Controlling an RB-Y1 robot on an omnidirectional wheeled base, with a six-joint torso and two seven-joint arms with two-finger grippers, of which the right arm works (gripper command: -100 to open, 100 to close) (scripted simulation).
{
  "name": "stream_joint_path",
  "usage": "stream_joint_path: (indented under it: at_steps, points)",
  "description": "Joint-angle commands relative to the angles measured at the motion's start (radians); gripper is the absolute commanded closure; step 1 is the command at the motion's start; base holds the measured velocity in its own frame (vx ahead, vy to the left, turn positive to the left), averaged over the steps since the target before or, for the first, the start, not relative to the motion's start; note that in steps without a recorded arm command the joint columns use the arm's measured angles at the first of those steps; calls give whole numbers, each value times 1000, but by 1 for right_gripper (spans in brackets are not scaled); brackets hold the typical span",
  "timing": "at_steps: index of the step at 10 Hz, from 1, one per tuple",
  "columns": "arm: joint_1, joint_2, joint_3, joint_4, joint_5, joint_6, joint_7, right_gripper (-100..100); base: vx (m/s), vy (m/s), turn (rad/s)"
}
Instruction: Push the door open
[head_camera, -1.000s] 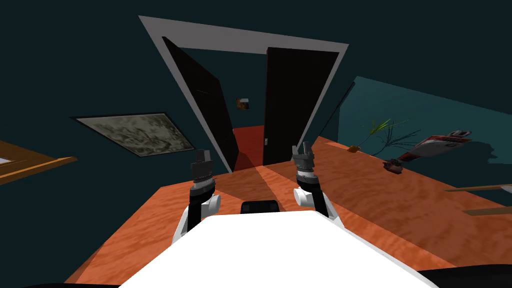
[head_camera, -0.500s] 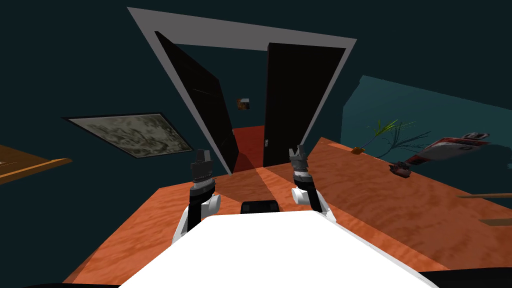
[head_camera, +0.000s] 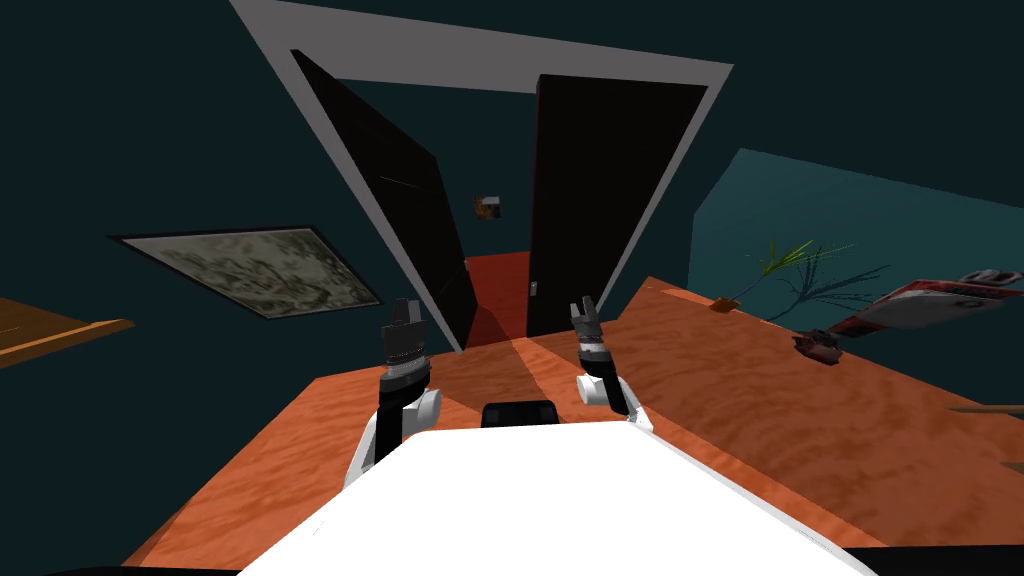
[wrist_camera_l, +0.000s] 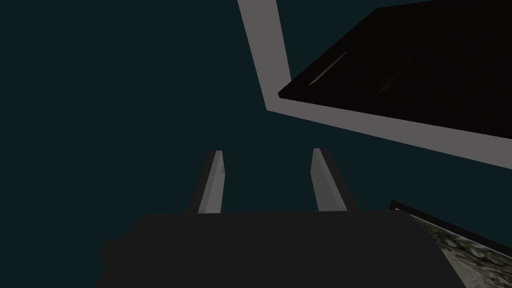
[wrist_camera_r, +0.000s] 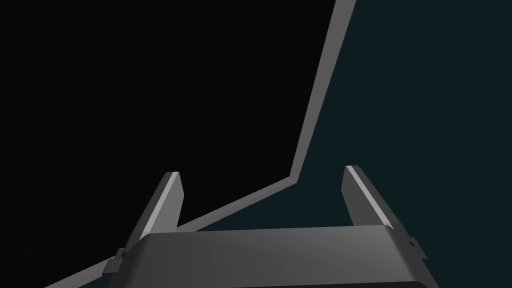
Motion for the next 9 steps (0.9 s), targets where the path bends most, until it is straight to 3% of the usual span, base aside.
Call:
stream_joint_path:
  at_steps: [1, 7, 9]
  points:
    - [-11, -4, 2, 45, -4, -5, 4, -100, 98, -31, 31]
    - [-84, -3, 7, 247, -18, -31, 26, -100, 97, -38, 29]
    - [-96, -2, 7, 293, -20, -36, 30, -100, 62, -30, 14]
